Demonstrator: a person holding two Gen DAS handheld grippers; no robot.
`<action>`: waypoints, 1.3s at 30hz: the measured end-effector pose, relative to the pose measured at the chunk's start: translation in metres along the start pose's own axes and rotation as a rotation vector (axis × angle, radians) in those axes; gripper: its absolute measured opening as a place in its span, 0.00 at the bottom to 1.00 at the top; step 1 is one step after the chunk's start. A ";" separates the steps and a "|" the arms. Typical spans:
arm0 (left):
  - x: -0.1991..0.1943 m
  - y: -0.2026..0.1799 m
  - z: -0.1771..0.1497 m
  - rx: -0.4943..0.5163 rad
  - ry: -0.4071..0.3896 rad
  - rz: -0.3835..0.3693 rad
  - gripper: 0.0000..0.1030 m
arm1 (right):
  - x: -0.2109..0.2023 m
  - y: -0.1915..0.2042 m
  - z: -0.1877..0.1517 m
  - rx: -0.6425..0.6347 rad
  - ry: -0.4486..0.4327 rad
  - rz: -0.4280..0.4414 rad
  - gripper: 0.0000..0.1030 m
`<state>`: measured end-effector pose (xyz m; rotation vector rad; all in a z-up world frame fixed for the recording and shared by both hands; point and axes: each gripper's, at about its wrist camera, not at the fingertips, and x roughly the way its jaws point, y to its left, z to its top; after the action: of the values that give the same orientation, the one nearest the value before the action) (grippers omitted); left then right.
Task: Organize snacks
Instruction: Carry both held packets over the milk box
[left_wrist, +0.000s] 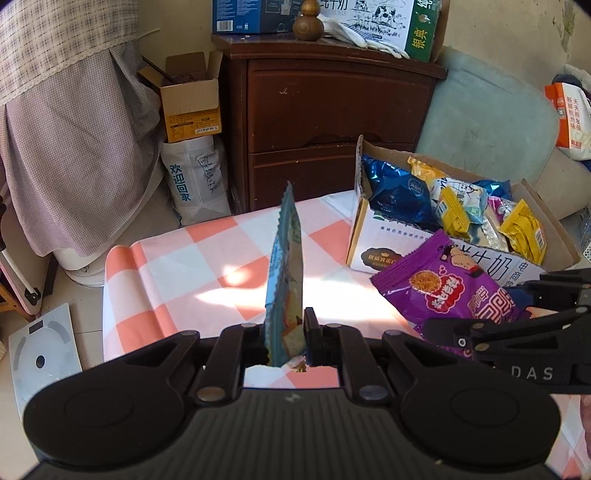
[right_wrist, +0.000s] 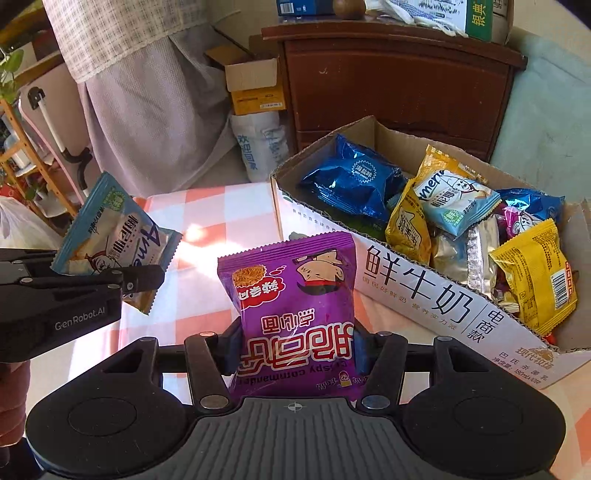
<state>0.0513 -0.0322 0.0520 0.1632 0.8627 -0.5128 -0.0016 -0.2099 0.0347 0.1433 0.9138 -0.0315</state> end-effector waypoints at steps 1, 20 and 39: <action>-0.001 -0.002 0.002 -0.001 -0.006 -0.002 0.10 | -0.003 -0.002 0.001 0.004 -0.009 -0.004 0.53; -0.009 -0.054 0.044 0.003 -0.094 -0.053 0.10 | -0.061 -0.061 0.021 0.162 -0.183 -0.057 0.53; 0.015 -0.108 0.081 0.008 -0.121 -0.138 0.10 | -0.102 -0.128 0.026 0.362 -0.326 -0.216 0.53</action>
<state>0.0614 -0.1584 0.0999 0.0798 0.7565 -0.6486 -0.0546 -0.3436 0.1164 0.3642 0.5873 -0.4117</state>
